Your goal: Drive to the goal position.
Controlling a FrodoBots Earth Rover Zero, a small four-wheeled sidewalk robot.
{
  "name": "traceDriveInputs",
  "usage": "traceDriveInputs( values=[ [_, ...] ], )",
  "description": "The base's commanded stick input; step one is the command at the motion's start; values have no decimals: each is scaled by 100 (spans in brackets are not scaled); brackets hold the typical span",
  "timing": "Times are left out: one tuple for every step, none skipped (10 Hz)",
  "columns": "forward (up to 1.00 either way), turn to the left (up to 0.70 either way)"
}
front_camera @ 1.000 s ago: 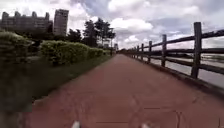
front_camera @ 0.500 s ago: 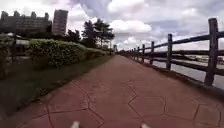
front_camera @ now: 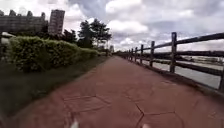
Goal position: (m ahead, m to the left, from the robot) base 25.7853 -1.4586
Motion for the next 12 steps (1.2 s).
traceDriveInputs(
  values=[
    [100, 0],
    [100, 0],
    [100, 0],
    [100, 0],
    [100, 0],
    [100, 0],
    [100, 0],
    [100, 0],
    [100, 0],
    [100, 0],
    [100, 0],
    [100, 0]
  ],
)
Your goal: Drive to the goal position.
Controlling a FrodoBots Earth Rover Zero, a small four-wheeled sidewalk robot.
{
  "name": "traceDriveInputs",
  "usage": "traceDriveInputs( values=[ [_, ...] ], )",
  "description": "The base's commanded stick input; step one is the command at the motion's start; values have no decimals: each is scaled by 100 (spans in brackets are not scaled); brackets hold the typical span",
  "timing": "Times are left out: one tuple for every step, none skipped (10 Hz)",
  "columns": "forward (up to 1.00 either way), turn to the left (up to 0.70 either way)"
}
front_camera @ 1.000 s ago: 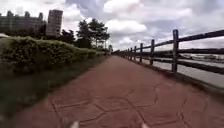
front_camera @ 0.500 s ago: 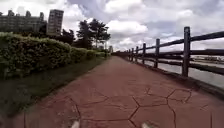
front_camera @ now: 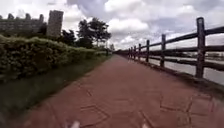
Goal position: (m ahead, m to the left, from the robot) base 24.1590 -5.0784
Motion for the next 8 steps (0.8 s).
traceDriveInputs(
  values=[
    [100, 0],
    [100, 0],
    [100, 0],
    [100, 0],
    [100, 0],
    [100, 0],
    [100, -19],
    [100, -27]
  ],
)
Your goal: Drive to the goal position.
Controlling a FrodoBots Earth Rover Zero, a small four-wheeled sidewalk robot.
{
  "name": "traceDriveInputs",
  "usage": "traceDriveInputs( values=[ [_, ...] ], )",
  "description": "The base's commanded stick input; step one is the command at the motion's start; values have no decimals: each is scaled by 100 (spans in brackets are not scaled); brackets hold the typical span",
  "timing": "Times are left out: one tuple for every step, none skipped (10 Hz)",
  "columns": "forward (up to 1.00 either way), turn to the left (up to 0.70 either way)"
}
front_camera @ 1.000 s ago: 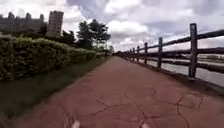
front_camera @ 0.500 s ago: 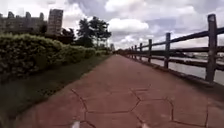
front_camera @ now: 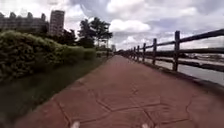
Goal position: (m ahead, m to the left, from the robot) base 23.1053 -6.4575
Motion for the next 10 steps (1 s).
traceDriveInputs(
  values=[
    [100, -27],
    [100, -8],
    [100, 0],
    [100, 0],
    [100, 0],
    [100, 0],
    [100, 0],
    [100, 0],
    [100, 0],
    [100, 0]
  ],
)
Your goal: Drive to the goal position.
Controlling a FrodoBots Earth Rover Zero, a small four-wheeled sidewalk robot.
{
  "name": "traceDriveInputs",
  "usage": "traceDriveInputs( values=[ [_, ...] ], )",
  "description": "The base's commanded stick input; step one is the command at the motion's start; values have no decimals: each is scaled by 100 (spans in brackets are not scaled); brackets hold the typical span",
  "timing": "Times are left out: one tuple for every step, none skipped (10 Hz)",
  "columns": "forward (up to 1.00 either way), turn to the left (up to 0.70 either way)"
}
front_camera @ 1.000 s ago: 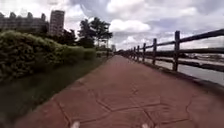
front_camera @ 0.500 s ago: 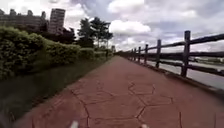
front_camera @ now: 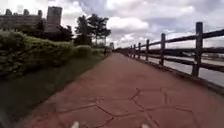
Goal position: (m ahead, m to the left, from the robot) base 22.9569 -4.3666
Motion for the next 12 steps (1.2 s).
traceDriveInputs(
  values=[
    [100, 0],
    [100, 0],
    [100, 0],
    [100, 0],
    [100, 0],
    [100, 0],
    [100, -5],
    [100, -20],
    [100, -27],
    [100, -27],
    [100, -26],
    [100, -4]
  ],
)
